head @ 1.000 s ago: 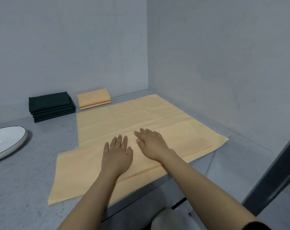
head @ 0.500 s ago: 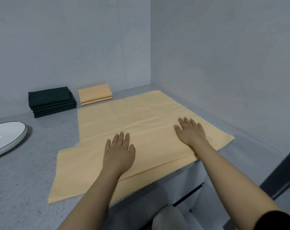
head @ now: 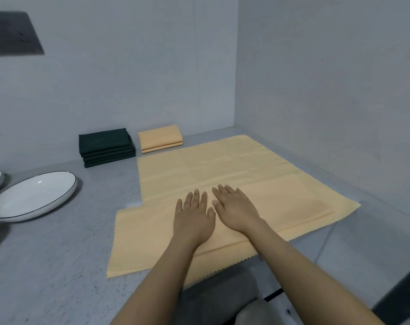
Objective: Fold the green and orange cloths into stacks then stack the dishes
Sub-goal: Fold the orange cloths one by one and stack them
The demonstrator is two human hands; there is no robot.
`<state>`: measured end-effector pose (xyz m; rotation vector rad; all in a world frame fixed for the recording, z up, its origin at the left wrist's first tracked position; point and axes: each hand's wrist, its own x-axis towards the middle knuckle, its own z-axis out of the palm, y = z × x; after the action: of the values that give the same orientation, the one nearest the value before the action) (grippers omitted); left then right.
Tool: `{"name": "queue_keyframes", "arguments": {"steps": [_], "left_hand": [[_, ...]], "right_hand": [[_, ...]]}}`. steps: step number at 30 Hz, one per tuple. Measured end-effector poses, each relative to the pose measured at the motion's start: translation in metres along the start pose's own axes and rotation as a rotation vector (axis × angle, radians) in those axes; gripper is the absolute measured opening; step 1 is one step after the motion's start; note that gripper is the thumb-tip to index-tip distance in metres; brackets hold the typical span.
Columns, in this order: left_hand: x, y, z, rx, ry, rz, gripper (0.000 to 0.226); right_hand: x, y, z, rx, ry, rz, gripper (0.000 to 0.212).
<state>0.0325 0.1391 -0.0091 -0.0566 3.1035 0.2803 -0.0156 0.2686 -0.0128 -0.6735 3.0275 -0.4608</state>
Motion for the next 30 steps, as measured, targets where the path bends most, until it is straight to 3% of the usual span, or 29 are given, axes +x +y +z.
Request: {"name": "queue_keyframes", "arguments": {"steps": [14,18,21,30], "left_hand": [[-0.049,-0.121,-0.014,-0.026,0.009,-0.143,0.056],[-0.047,-0.143,-0.026,-0.142,0.151,-0.124,0.041],[-0.040,-0.154,-0.042,-0.150,0.256,-0.125,0.025],[-0.020,-0.164,-0.076,-0.395,0.012,-0.237,0.015]], "right_hand": [[0.001,-0.006,-0.001,-0.074,-0.084,0.012,0.054],[0.002,-0.020,-0.009,-0.028,0.003,-0.125,0.050],[0.000,-0.043,-0.012,0.144,0.046,-0.252,0.042],[0.016,-0.057,-0.019,0.071,-0.262,-0.164,0.064]]}}
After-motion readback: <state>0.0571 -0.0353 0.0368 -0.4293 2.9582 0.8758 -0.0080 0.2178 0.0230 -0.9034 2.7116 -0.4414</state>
